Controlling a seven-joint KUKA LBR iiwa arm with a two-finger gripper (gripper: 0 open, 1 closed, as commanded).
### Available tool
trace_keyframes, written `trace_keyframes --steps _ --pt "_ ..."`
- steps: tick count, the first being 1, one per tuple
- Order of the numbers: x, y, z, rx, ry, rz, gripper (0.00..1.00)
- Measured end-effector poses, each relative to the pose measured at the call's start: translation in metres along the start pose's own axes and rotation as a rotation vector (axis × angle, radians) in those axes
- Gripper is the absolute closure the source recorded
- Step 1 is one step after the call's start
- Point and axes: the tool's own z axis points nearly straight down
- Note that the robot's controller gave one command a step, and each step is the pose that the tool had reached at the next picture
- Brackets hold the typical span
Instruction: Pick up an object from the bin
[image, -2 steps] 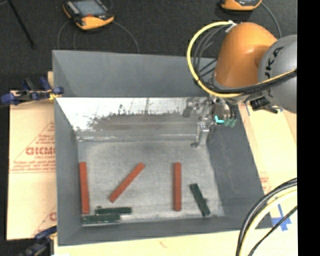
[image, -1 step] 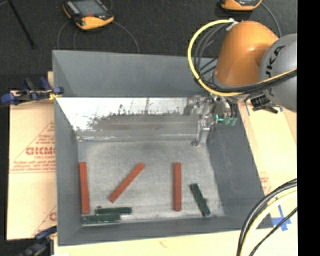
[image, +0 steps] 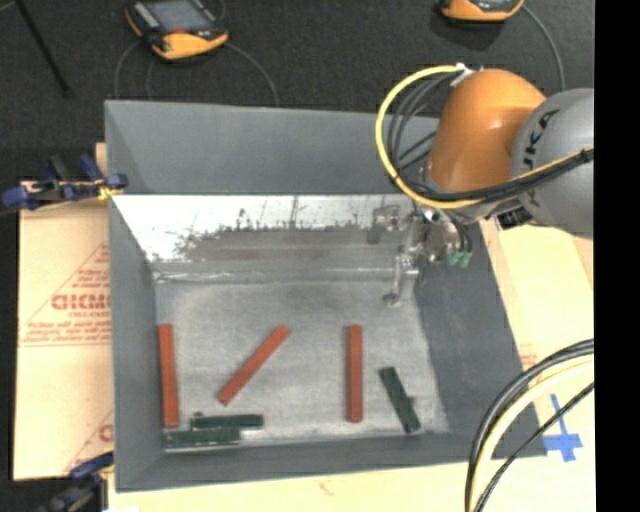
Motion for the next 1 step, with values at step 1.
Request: trace_keyframes --steps 1 --pt "0.0177 0.0386 0.0565 0.001 0.009 -0.077 0.00"
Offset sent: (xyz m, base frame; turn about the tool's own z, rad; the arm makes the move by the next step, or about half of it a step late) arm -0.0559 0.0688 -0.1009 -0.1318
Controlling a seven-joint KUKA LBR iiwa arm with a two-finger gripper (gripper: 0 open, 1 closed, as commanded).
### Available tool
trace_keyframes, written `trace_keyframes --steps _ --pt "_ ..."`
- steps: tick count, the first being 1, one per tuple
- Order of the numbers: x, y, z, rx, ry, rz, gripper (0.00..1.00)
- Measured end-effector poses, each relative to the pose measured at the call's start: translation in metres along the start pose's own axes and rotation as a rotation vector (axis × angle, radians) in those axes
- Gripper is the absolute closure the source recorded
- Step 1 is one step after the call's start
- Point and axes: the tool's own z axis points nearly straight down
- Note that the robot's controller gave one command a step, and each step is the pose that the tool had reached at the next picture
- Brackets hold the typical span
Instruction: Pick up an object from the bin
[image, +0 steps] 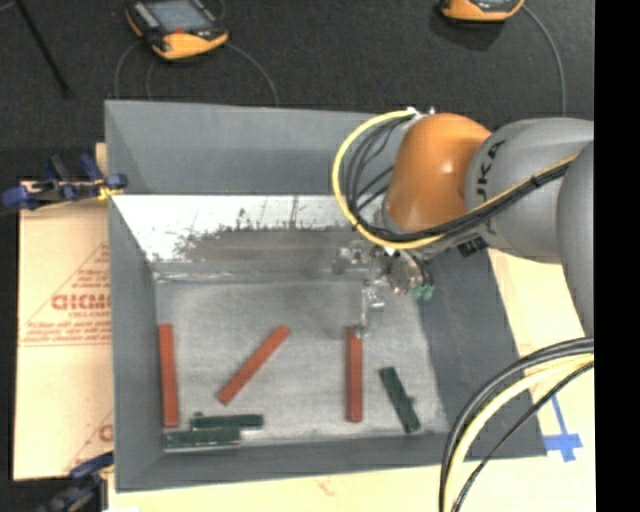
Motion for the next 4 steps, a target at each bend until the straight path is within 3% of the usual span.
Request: trace_keyframes --steps 1,2,3,4 --pt "0.031 0.035 0.040 -0.006 0.000 -0.054 0.00" --pt "0.032 0.018 0.050 -0.003 0.000 -0.110 1.00" --pt "0.032 0.018 0.050 -0.003 0.000 -0.110 1.00" --pt "0.056 0.057 0.041 -0.005 0.002 -0.070 1.00"
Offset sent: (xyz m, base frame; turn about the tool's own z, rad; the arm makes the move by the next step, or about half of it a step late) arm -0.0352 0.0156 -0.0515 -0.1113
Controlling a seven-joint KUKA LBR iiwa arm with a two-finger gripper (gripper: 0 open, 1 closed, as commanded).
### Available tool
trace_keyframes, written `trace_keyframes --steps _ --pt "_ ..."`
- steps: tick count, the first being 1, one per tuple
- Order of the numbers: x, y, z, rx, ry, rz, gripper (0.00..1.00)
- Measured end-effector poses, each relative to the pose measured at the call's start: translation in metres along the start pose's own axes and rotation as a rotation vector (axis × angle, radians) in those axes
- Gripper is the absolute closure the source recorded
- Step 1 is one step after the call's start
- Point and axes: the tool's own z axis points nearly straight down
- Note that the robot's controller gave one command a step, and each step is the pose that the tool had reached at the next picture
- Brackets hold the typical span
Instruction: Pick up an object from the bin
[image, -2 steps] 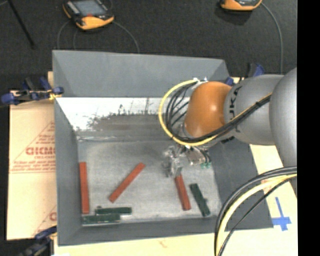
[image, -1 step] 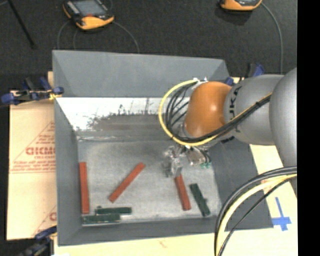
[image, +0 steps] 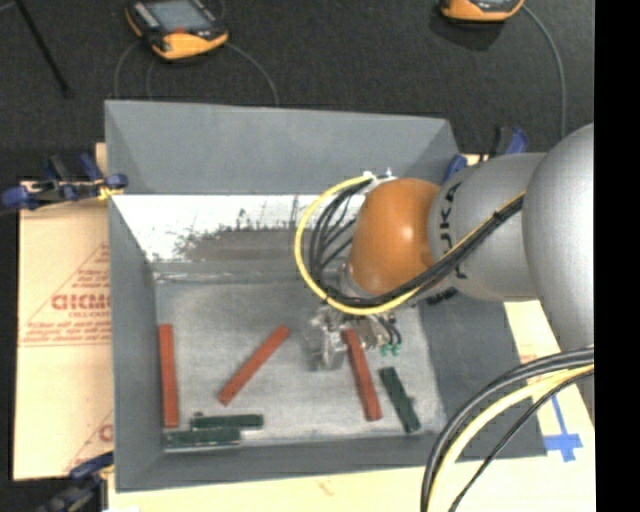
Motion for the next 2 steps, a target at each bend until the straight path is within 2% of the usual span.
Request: trace_keyframes --steps 1,2 --pt "-0.0770 0.0292 -0.0064 0.001 -0.004 -0.058 0.00" --pt "-0.0766 0.0290 -0.0059 0.001 -0.003 -0.057 0.00"
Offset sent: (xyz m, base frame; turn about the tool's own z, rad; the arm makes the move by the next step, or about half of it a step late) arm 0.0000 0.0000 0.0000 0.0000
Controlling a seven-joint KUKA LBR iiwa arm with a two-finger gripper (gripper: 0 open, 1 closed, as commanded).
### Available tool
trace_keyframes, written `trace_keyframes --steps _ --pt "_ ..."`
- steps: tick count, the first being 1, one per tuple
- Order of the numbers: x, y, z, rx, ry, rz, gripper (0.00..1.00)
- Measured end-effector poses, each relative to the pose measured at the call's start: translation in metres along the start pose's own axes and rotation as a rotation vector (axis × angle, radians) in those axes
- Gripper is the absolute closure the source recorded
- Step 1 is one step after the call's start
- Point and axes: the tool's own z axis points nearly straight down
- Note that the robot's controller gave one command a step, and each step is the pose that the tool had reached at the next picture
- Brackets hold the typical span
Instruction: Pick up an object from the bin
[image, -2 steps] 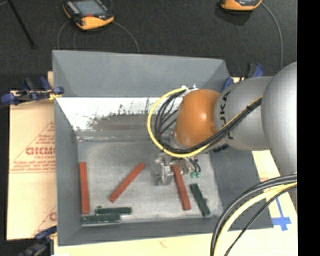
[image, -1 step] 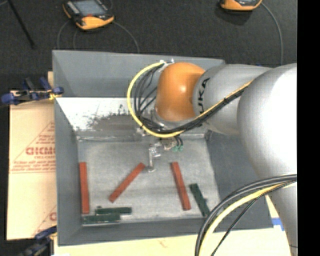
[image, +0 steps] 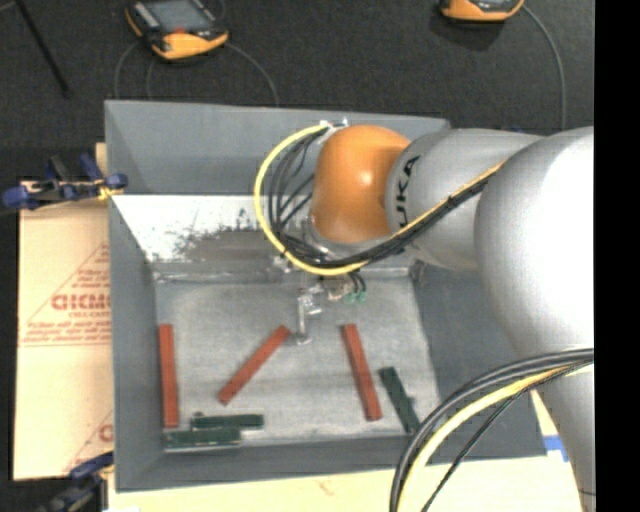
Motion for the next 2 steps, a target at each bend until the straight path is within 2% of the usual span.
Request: trace_keyframes --steps 1,2 --pt "0.023 0.056 0.012 0.000 0.000 -0.023 0.00" --pt "0.081 0.085 0.011 -0.003 0.003 0.024 1.00"
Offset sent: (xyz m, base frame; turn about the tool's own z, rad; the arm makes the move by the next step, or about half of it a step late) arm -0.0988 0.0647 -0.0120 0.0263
